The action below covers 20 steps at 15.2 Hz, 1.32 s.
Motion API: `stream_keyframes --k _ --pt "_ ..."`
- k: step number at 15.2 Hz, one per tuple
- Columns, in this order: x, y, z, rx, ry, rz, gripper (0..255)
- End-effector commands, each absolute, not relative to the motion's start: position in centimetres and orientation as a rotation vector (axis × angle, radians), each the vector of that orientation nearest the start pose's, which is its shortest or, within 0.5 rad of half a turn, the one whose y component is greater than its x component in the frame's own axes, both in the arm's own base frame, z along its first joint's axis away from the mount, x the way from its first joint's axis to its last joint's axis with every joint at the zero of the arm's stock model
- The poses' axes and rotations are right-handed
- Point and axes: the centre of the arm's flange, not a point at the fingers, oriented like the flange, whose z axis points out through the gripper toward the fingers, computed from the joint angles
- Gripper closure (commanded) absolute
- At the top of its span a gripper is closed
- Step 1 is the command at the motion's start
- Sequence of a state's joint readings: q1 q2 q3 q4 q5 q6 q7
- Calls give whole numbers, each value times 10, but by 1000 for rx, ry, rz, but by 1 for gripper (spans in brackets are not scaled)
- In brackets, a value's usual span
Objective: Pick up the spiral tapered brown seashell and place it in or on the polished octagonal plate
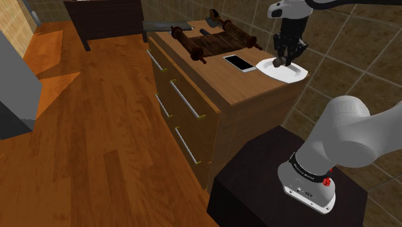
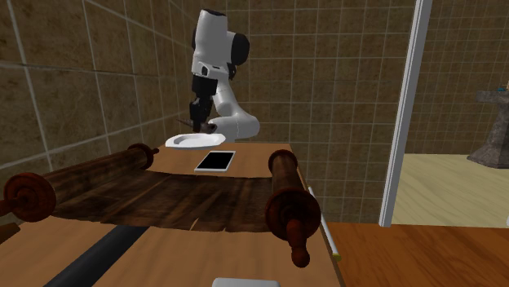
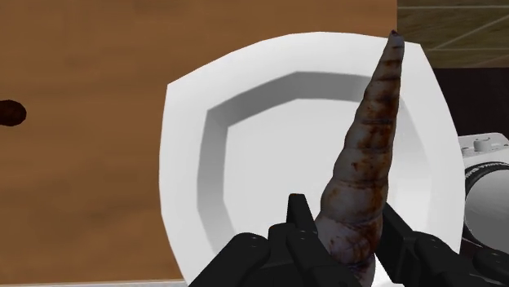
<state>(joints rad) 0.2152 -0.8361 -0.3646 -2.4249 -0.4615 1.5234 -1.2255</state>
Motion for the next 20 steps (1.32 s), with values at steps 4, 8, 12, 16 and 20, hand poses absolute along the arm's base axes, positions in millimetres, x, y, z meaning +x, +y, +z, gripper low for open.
stream_keyframes --k 4,8,12,16,20 --pt "291 -121 548 -2660 -1828 310 255" --pt "291 -121 548 -2660 -1828 310 0" --pt "291 -121 548 -2660 -1828 310 0" --pt "296 -112 597 -2660 -1828 310 0" --pt "296 -112 597 -2660 -1828 310 0"
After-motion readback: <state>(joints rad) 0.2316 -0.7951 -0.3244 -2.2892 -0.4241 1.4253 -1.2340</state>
